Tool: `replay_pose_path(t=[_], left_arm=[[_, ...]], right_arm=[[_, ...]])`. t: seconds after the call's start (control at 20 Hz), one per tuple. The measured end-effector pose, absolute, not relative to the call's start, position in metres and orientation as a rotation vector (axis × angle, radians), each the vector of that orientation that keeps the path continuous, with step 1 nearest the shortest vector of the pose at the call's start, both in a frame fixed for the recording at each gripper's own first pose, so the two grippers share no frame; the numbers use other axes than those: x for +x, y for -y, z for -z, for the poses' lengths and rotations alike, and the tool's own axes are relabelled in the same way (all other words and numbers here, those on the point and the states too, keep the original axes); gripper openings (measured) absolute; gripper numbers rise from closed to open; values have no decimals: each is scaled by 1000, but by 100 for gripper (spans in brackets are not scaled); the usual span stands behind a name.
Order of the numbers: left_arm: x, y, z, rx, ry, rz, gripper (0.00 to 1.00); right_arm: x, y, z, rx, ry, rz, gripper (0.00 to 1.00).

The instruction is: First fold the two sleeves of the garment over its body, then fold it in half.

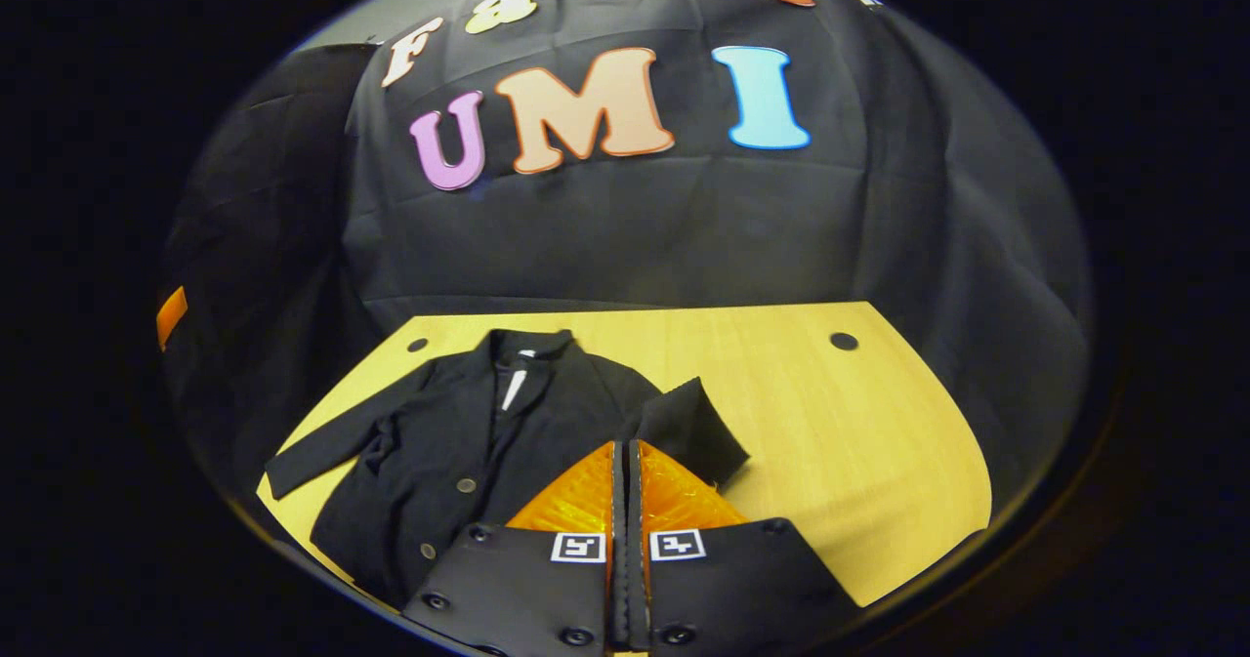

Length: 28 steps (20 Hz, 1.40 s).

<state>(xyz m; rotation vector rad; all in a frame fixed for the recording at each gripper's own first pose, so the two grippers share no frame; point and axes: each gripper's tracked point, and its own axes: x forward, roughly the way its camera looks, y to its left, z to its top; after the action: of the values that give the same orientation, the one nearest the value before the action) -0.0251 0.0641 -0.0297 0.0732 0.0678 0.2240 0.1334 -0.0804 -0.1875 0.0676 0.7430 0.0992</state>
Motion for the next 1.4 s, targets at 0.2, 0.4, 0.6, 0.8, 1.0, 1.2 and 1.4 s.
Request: replay_pose_path(t=[0.2,0.4,0.6,0.8,1.0,1.2,1.4], left_arm=[[-26,-96,38,62,-81,-246,97],[-31,-130,51,59,-105,-269,91],[-32,-167,69,66,-137,-285,93],[-30,-196,86,68,-168,-285,97],[-26,-221,107,67,-208,-288,93],[-25,-239,131,59,-256,-289,98],[-29,-252,164,0,-343,-304,99]], right_arm=[[146,30,180,41,-730,-165,2],[159,-18,177,39,-725,-210,2],[167,-72,177,34,-710,-262,2],[176,-123,182,28,-700,-300,2],[187,-161,199,23,-726,-310,2],[200,-185,219,26,-762,-295,2],[205,-206,227,89,-793,-302,5]])
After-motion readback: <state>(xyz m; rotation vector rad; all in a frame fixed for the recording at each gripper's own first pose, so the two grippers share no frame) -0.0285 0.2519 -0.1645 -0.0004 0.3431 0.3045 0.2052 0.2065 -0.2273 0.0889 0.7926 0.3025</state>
